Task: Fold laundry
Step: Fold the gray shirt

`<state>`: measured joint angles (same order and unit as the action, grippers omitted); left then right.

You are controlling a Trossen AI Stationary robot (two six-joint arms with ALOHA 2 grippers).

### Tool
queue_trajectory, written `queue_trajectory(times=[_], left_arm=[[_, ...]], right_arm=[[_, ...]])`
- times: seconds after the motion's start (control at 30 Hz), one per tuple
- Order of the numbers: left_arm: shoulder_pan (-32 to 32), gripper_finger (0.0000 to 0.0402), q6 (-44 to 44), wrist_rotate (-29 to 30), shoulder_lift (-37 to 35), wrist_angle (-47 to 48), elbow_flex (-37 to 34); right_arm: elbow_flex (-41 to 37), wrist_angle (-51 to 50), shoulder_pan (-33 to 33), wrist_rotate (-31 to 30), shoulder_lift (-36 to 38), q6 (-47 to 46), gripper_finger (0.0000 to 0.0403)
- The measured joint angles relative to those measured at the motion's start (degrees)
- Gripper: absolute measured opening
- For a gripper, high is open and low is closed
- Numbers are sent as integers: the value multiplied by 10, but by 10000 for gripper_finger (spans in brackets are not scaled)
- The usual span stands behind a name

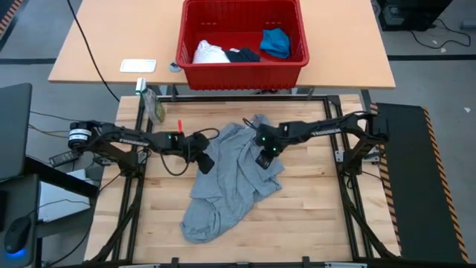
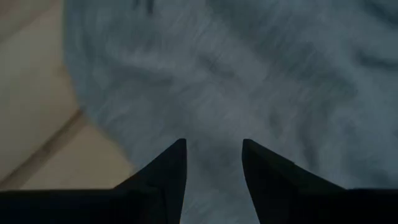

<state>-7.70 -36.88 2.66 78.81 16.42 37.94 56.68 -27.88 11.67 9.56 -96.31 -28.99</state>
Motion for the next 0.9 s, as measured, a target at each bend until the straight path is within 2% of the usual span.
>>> queue_trajectory(times=[0.17, 0.3, 0.43, 0.63, 0.77, 0.9], left_arm=[[0, 155, -2, 0, 0, -72, -44], [-6, 155, 3, 6, 4, -76, -73], [-17, 155, -16, 21, 1, 6, -82], [-25, 155, -21, 61, -15, 91, -81], [-38, 155, -16, 97, -26, 156, -55], [-62, 155, 13, 120, -31, 208, 2]], right_arm=[[-65, 26, -1, -43, 0, -29, 56], [-101, 46, 0, -53, 3, -45, 55], [-103, -45, 0, -78, 18, -64, 54], [-97, -186, 7, -170, 71, -75, 53], [-94, -246, 29, -232, 109, -75, 53], [-93, -257, 55, -241, 149, -74, 53]])
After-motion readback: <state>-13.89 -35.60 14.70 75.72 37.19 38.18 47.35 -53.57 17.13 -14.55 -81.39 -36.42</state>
